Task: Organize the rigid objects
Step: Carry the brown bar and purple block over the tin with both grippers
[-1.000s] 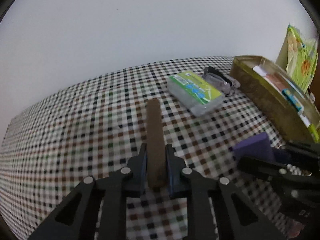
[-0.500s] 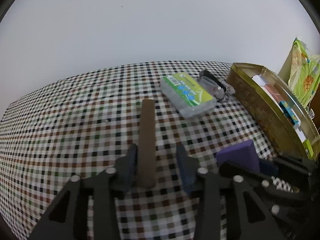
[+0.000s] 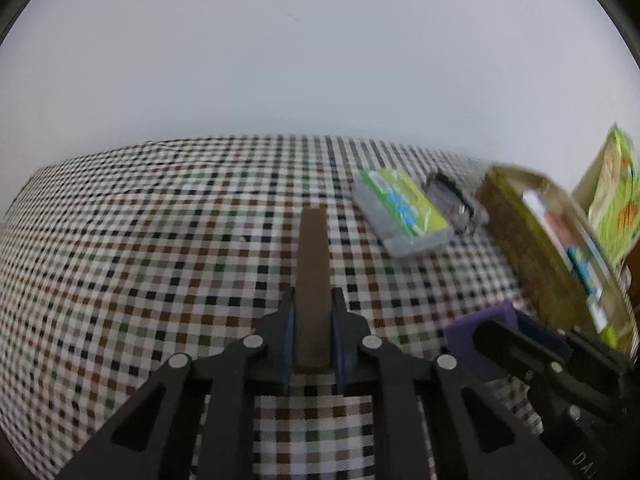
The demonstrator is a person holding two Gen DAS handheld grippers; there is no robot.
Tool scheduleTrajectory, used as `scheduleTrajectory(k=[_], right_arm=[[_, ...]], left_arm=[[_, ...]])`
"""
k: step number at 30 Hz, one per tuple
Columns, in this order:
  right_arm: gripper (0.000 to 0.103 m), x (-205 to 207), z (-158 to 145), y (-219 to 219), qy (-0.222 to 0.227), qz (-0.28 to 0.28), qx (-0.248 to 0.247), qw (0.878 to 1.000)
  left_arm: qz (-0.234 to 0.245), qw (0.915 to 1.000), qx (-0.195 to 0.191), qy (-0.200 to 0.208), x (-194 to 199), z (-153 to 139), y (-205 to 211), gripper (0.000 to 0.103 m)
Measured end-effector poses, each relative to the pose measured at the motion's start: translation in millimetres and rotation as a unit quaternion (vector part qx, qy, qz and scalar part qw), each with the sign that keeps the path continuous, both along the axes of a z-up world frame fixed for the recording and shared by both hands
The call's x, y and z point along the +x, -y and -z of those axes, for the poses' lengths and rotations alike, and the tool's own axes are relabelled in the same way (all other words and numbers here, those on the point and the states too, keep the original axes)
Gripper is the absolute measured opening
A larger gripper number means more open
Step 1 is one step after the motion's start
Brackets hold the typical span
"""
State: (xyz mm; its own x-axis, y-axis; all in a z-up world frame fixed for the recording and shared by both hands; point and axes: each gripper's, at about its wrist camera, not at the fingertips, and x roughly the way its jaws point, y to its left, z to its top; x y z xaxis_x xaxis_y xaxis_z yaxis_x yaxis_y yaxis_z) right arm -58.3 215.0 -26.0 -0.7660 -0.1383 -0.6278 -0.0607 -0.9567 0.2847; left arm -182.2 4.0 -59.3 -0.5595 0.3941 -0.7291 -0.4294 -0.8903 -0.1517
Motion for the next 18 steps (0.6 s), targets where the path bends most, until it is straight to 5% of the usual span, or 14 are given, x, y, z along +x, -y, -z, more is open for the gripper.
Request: scheduleTrajectory(k=[6, 10, 18], right_arm=[[0.022, 2.4, -5.0, -1.2, -0.01, -0.003, -0.012, 1.0], [0.022, 2.4, 0.6, -6.5, -0.003, -0.012, -0.072, 0.997], [0.022, 18.3, -23.2, -5.2, -0.076, -0.02, -0.075, 0.994]], left_arm=[[-0.041, 0.9974, -0.002, -0.059, 25.1, -6.7, -8.8, 0.013], [-0.057, 0.9969, 0.014, -0.052, 22.7, -4.7, -3.1, 0.013], [-0.068, 0.995, 0.022, -0.071, 25.1, -11.0, 3.4, 0.013]])
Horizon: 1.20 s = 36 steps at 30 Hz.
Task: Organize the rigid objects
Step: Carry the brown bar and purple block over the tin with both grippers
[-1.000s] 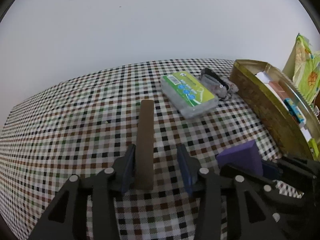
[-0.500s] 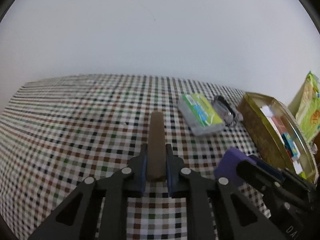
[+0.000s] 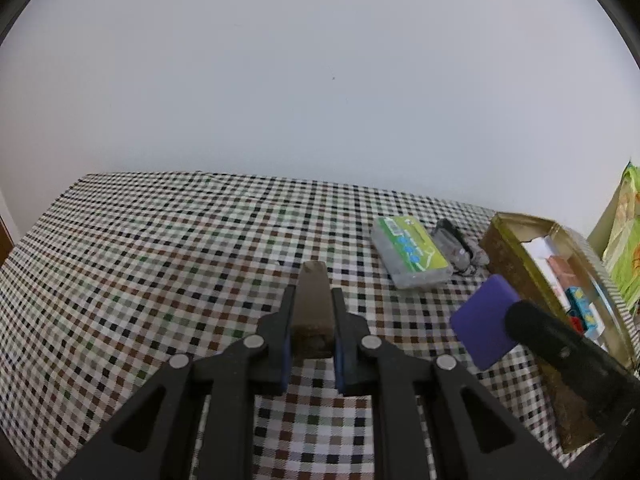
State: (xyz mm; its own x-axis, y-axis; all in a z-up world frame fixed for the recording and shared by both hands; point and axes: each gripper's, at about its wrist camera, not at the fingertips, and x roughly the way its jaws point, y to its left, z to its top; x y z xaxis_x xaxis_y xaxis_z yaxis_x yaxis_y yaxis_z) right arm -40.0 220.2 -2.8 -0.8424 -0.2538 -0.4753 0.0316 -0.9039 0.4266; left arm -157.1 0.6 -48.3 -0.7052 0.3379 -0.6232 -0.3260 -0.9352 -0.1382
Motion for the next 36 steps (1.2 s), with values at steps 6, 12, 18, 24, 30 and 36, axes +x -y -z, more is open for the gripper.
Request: scheduleTrajectory(k=[6, 12, 18, 24, 30, 36], right_arm=[[0.022, 7.9, -4.7, 7.6, -0.011, 0.009, 0.009, 1.0], [0.022, 10.8, -10.1, 16.6, -0.028, 0.024, 0.034, 0.999], [0.022, 25.4, -17.2, 14.0, -0.044, 0.028, 0.032, 0.998], [0.022, 37.0, -21.7, 10.6, -0.057, 0.037, 0.034, 0.997], [0.022, 20.8, -19.5, 1.8, -0.063, 0.045, 0.033, 0.996], [0.022, 22.6, -24.0, 2.3, -0.073, 0.053, 0.031, 0.995]], left_arm=[[0.005, 0.9997, 0.009, -0.024, 7.6, -7.1, -1.9, 0.013], [0.005, 0.9994, 0.005, -0.033, 15.9, -10.4, -10.8, 0.013], [0.007, 0.9987, 0.008, -0.049, 28.7, -18.0, -22.9, 0.013], [0.013, 0.9981, 0.01, -0.059, 37.9, -23.0, -36.1, 0.013], [0.024, 0.9978, 0.013, -0.06, 44.7, -25.7, -52.5, 0.013], [0.037, 0.9972, 0.02, -0.062, 52.2, -27.6, -69.6, 0.013]])
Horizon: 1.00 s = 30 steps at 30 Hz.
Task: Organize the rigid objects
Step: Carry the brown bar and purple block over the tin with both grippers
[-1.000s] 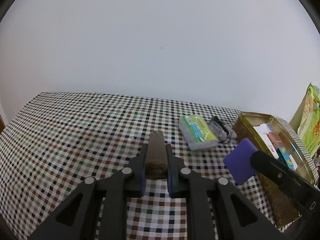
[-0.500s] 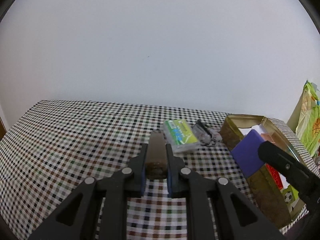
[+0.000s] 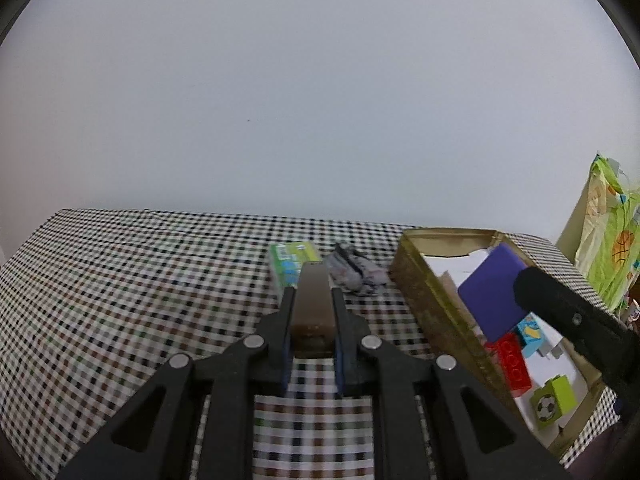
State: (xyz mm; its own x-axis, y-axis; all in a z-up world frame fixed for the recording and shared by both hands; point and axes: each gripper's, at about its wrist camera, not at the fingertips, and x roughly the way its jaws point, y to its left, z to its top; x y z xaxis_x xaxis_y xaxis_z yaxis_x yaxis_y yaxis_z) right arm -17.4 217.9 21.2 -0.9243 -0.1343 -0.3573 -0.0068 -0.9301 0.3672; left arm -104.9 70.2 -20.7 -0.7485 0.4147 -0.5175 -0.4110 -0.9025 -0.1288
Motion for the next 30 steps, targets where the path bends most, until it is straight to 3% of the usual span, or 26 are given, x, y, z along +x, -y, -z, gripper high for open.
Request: scheduleTrajectory(k=[30], right_arm=[[0.022, 52.6, 12.0, -22.7, -0.017, 0.067, -0.005, 0.998]], left_arm=[[0.066, 0.9977, 0.004, -0.016, 27.5, -9.8, -81.0, 0.013]])
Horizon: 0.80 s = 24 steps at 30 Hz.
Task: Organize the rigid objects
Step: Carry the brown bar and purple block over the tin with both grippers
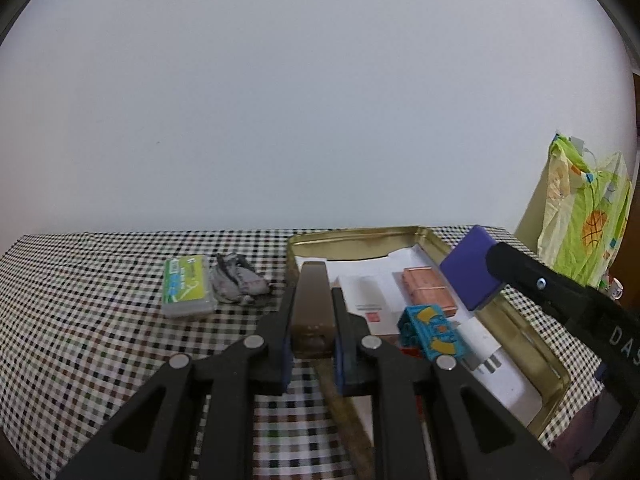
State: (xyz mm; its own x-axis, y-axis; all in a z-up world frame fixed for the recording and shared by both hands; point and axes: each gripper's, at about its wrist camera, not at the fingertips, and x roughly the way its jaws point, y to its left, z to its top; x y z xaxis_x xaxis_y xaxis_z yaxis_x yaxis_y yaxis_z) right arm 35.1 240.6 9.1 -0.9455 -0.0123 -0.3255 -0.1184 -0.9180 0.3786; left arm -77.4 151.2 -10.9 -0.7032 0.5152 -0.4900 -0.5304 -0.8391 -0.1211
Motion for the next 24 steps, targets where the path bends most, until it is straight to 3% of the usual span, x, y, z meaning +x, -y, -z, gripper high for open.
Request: scheduleTrajectory(k=[18, 19, 24], right_arm=[[0.022, 13.2, 14.0, 7.5, 0.0, 0.032, -0.005, 0.999], [0.022, -2.5, 15.2, -1.4, 0.0, 0.034, -0.006, 0.999], [0.022, -0.6, 7.7, -18.3, 0.003, 0.044, -0.003, 0.999]], left_arm=[[0.031, 0.9995, -0.004, -0.001, 15.9, -2.2, -28.5, 0.013], [0.033, 0.9995, -0.005, 0.0, 16.6, -2.0, -29.5, 0.013], [0.039, 0.9992, -0.007, 0.001, 21.1, -1.2, -35.3, 0.013]])
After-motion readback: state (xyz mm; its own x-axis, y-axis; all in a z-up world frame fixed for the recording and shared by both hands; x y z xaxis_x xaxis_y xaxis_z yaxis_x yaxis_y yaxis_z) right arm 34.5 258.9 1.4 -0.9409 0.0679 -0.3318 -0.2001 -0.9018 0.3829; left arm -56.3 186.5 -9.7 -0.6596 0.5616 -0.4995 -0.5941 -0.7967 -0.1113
